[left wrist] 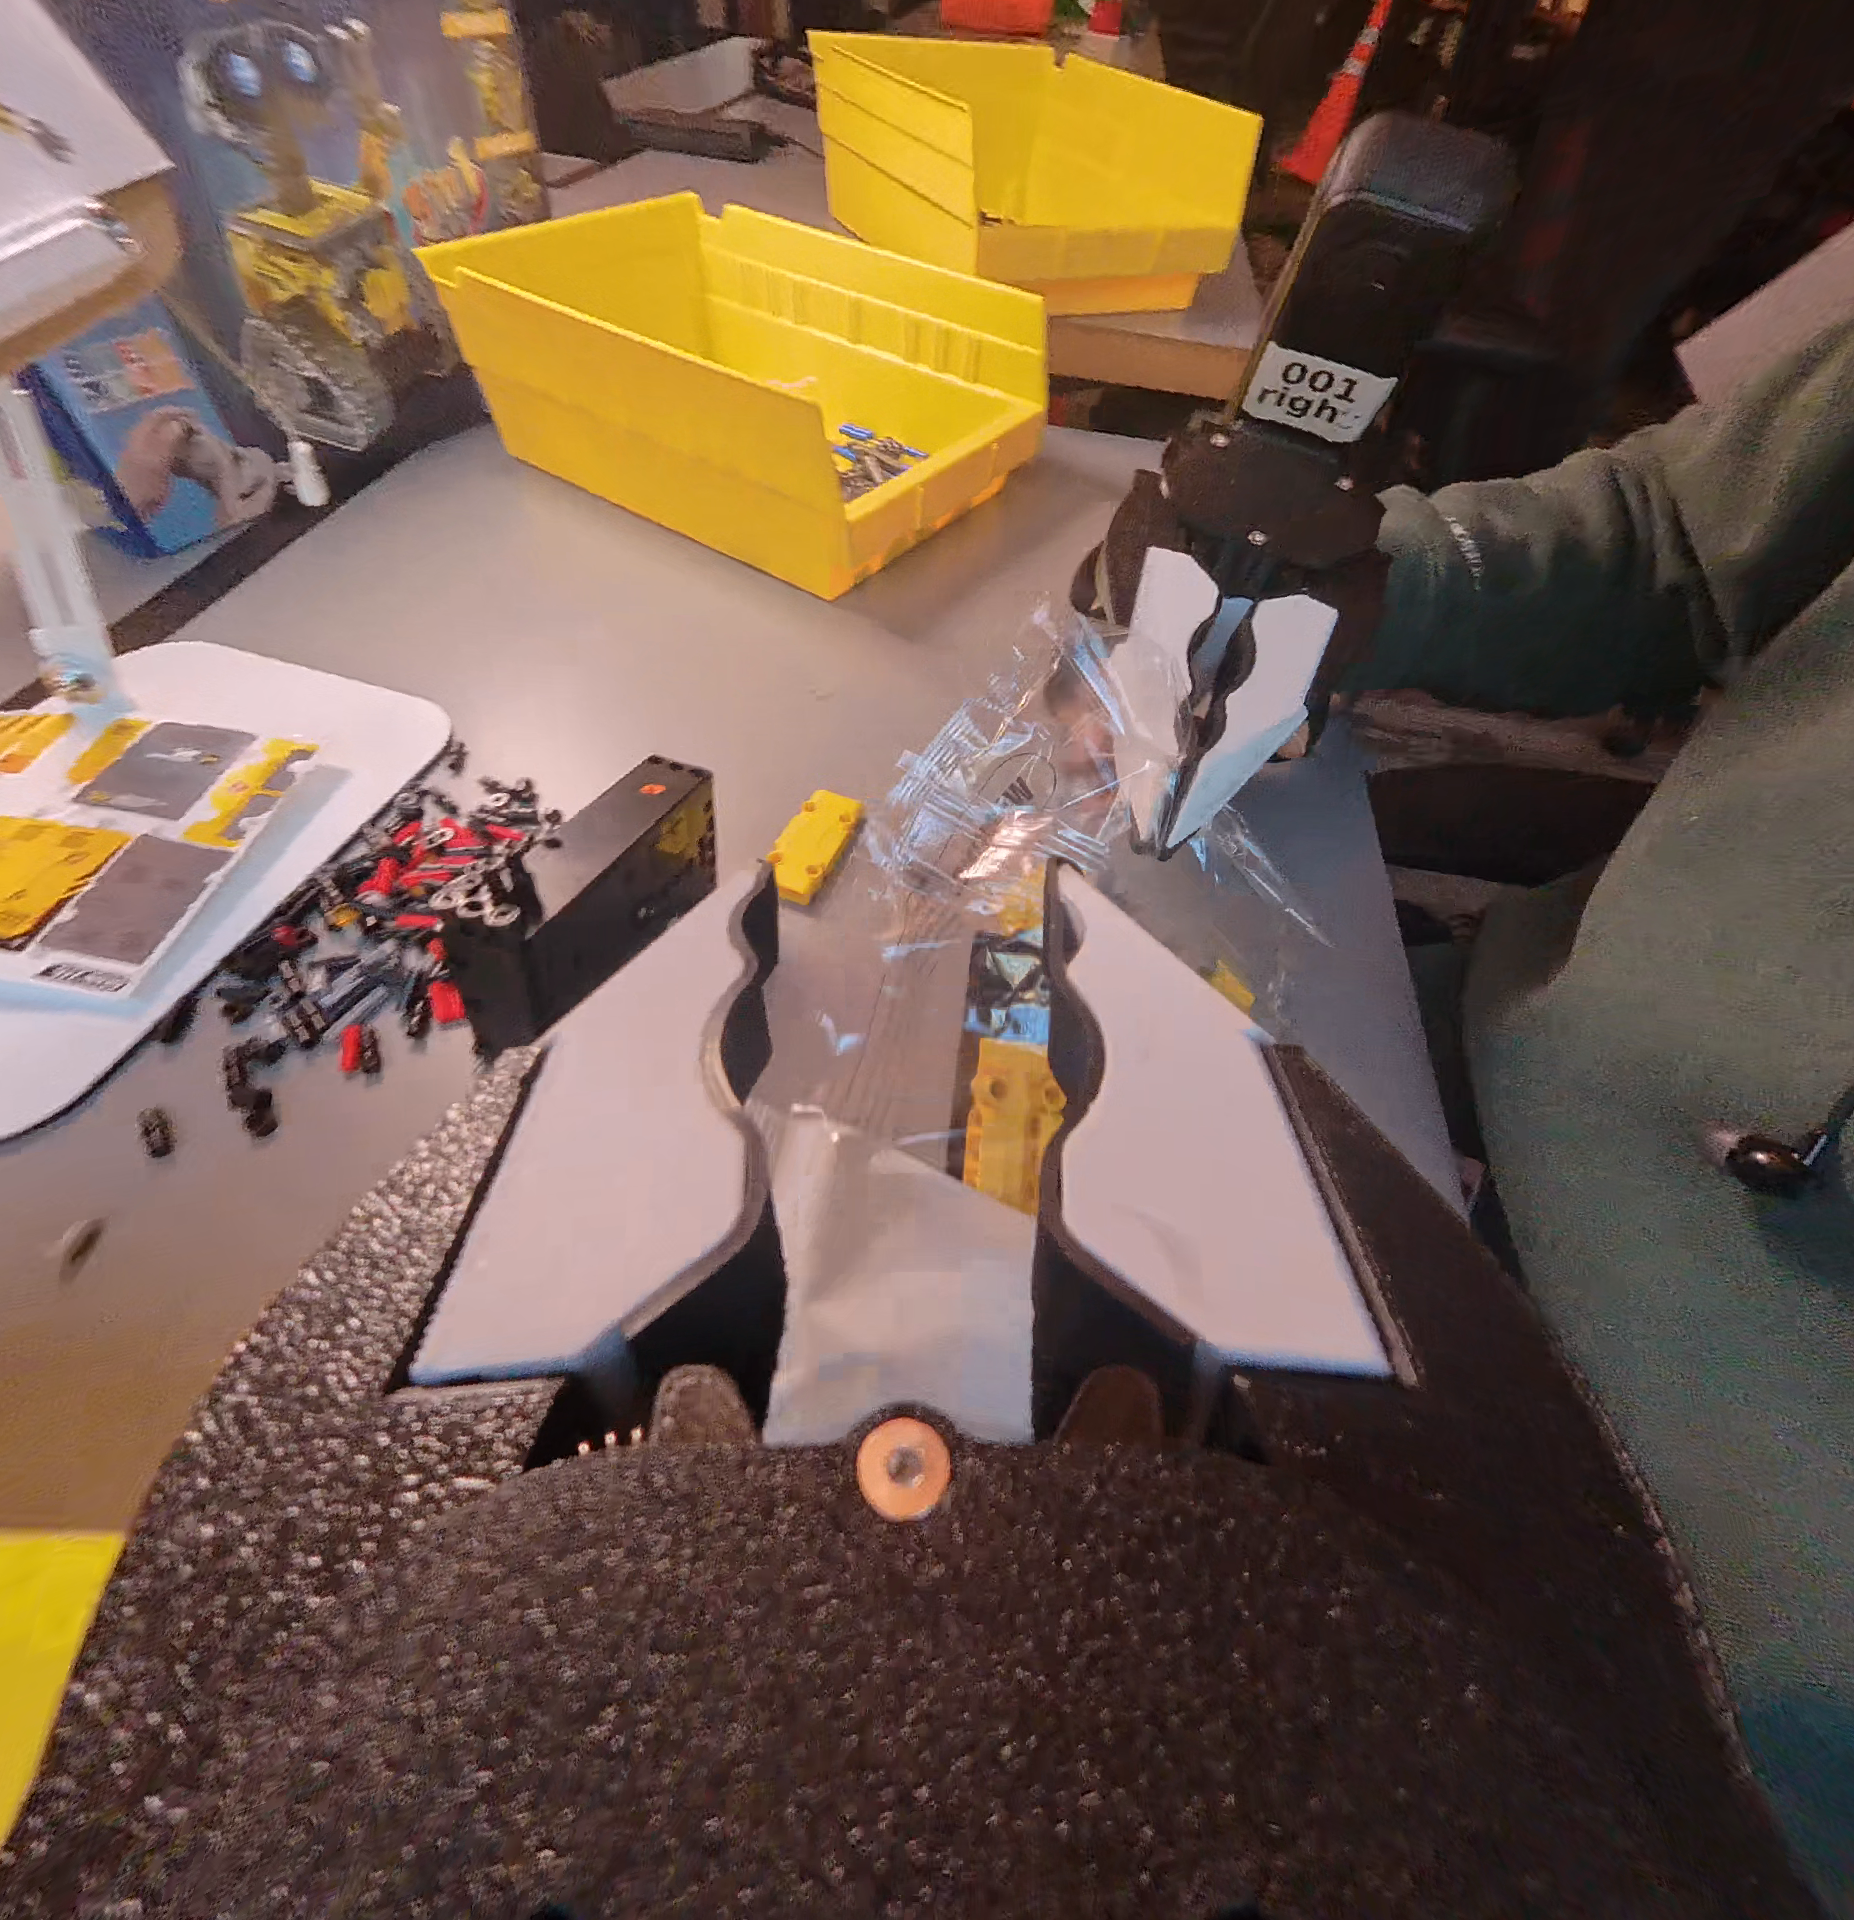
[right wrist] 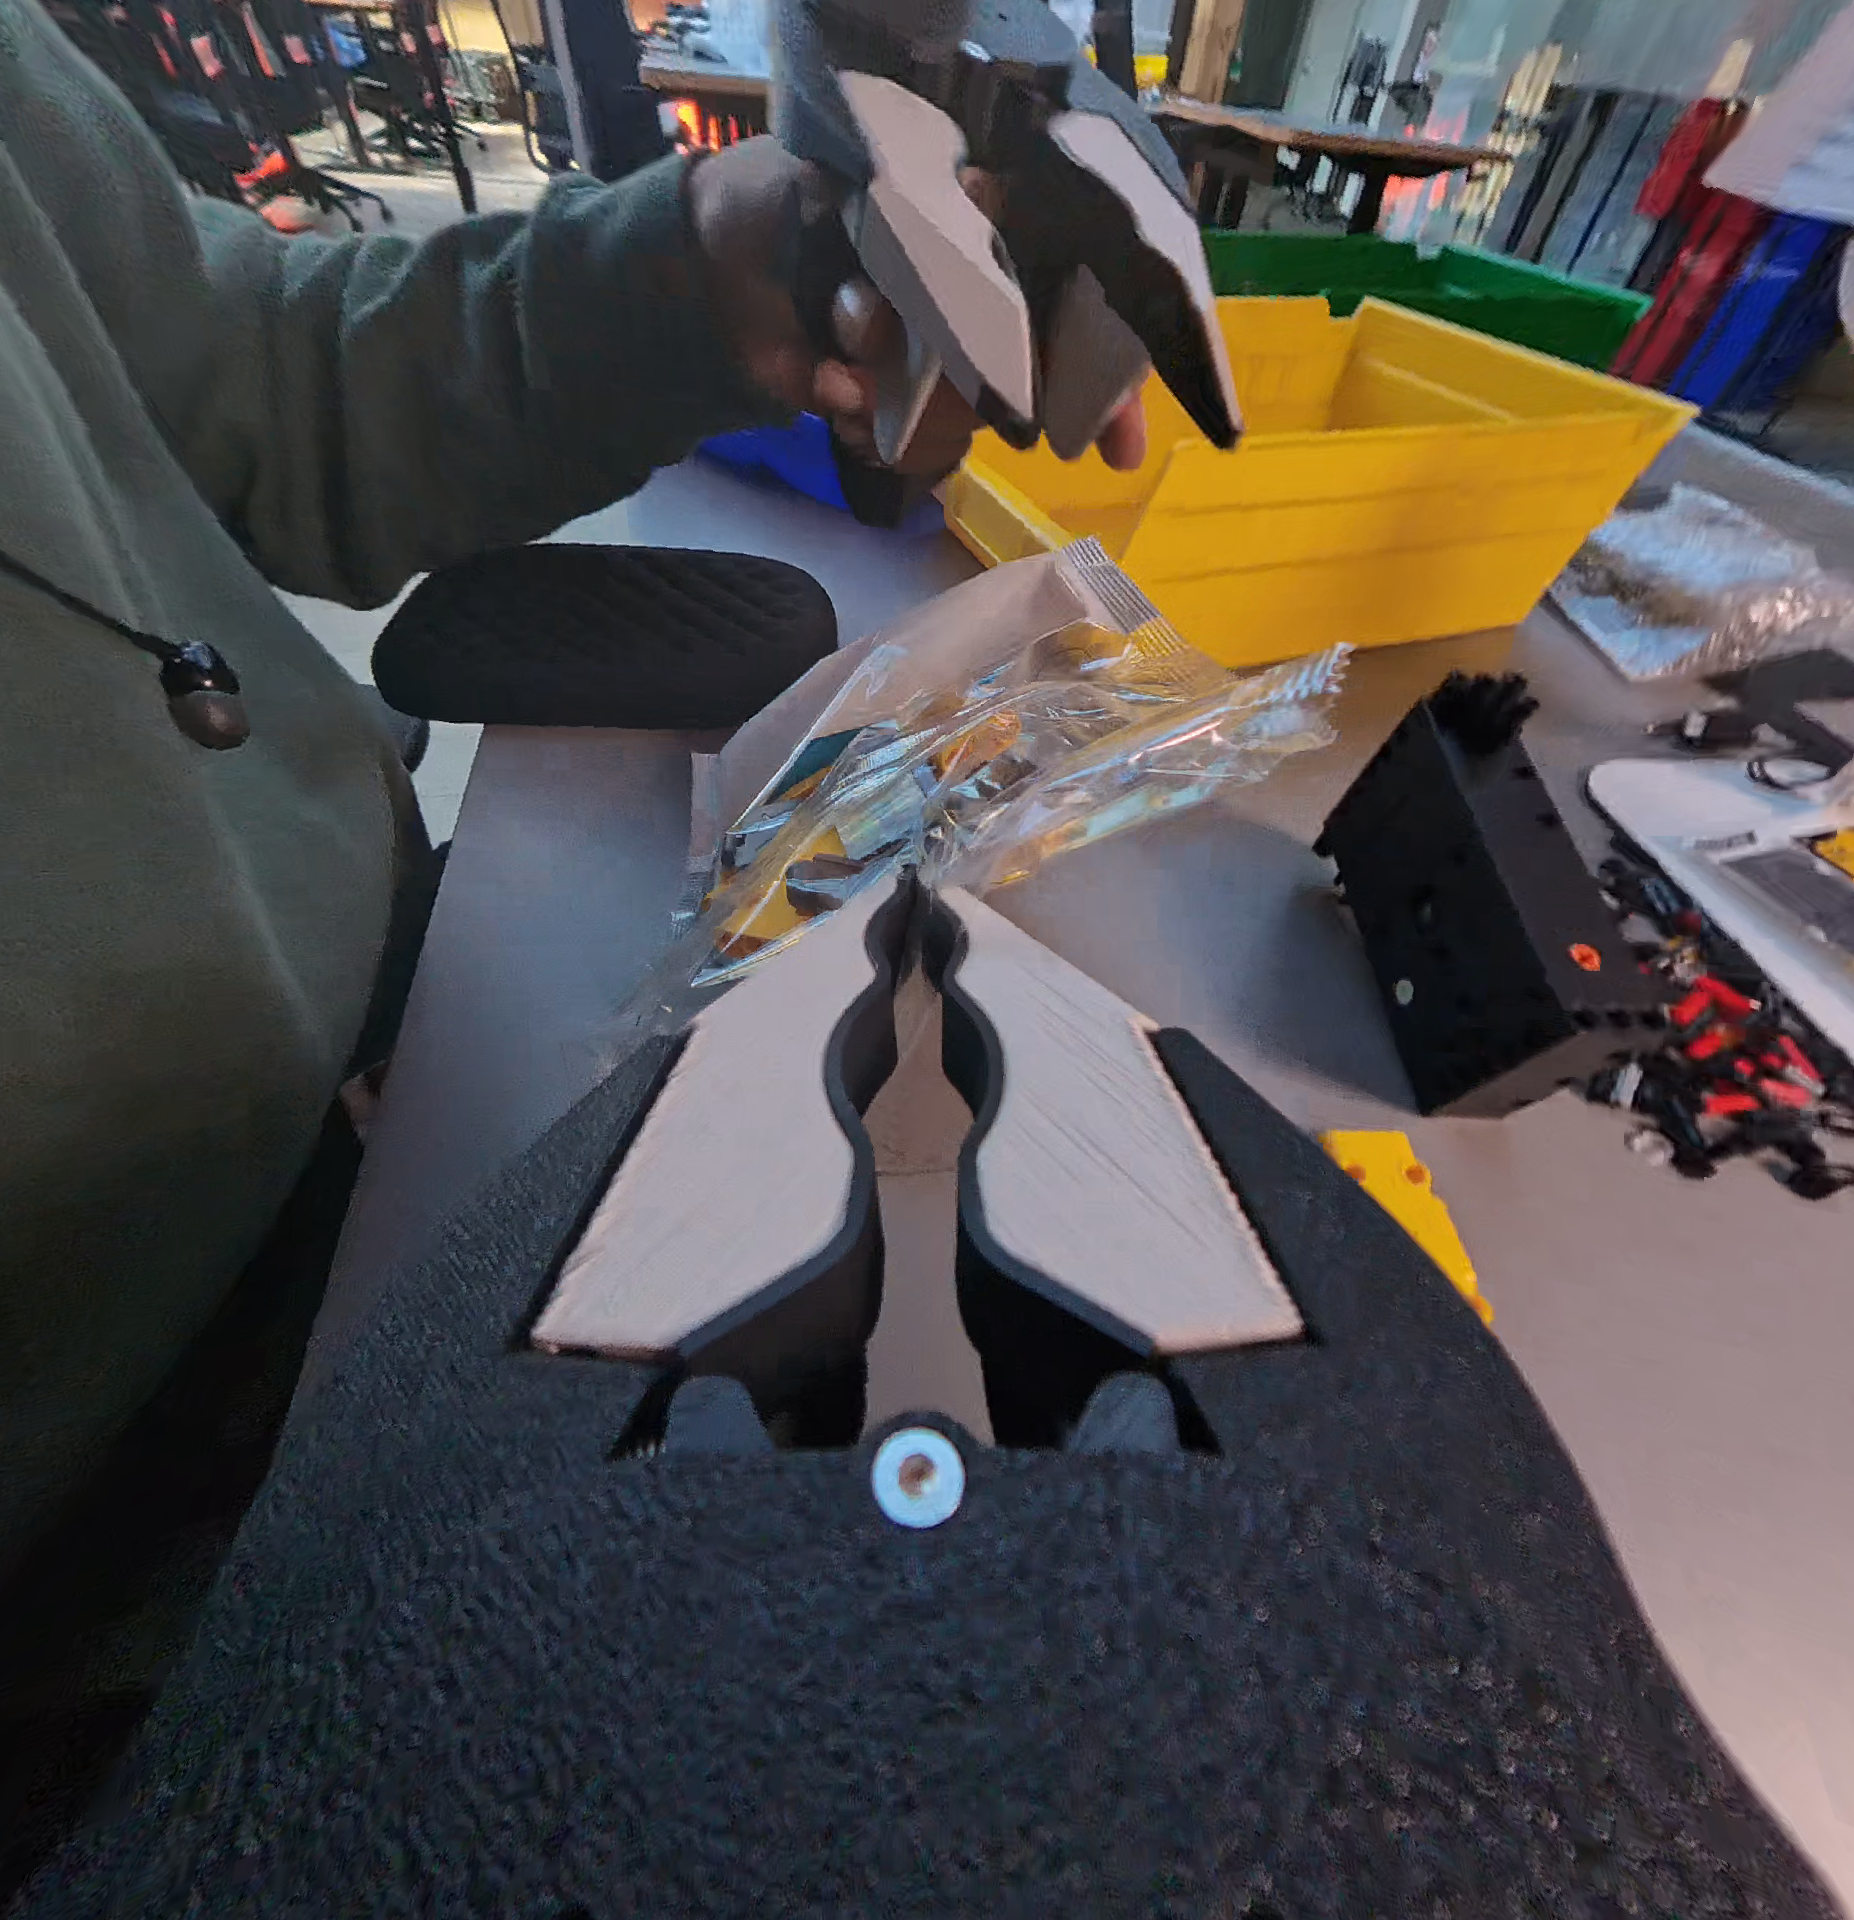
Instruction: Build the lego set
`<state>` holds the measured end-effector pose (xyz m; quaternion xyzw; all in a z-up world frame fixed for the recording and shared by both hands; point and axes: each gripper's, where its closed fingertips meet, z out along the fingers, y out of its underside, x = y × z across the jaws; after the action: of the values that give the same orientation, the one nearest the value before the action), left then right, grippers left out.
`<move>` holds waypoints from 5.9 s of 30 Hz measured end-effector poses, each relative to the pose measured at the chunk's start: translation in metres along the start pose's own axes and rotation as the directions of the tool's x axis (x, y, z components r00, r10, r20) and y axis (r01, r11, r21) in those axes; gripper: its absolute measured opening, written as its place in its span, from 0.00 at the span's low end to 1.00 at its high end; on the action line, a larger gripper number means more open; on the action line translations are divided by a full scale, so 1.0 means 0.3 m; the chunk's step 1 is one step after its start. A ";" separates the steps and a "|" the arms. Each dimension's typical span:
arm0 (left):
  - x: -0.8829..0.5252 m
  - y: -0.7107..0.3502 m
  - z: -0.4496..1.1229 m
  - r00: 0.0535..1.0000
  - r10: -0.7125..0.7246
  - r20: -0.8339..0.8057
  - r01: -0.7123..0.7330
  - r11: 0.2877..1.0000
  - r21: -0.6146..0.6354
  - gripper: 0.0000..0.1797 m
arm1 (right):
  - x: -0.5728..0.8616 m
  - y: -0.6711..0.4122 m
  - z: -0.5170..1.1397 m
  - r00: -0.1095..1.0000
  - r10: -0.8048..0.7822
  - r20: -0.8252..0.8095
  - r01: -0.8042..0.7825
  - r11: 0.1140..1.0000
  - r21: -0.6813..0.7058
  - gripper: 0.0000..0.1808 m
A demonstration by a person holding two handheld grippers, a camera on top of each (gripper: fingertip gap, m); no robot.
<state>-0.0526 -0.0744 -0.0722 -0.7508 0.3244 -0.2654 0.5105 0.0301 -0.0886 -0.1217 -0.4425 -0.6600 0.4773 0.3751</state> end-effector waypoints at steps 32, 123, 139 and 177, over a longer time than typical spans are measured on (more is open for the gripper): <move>0.033 0.031 0.097 0.974 -0.117 -0.194 0.072 0.972 -0.222 0.00 | 0.114 0.045 -0.016 0.992 0.121 -0.028 -0.122 0.991 -0.054 0.00; -0.036 -0.114 -0.075 0.932 -0.283 -0.227 0.350 0.865 0.359 0.00 | 0.189 -0.142 -0.120 0.933 0.295 0.208 -0.327 0.934 0.144 0.00; 0.079 -0.169 -0.226 0.983 0.142 0.117 -0.145 0.989 0.024 0.22 | 0.016 -0.368 -0.052 0.943 0.147 0.299 -0.103 0.982 -0.157 0.00; 0.114 -0.174 -0.184 0.918 -0.264 -0.297 0.344 0.903 0.259 0.00 | 0.019 -0.286 0.021 0.898 0.269 0.349 -0.201 0.955 -0.219 0.00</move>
<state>-0.0593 -0.1192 -0.0023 -0.6640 0.2201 -0.4835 0.5263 0.0030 -0.0983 -0.0404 -0.4513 -0.7009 0.5342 0.1406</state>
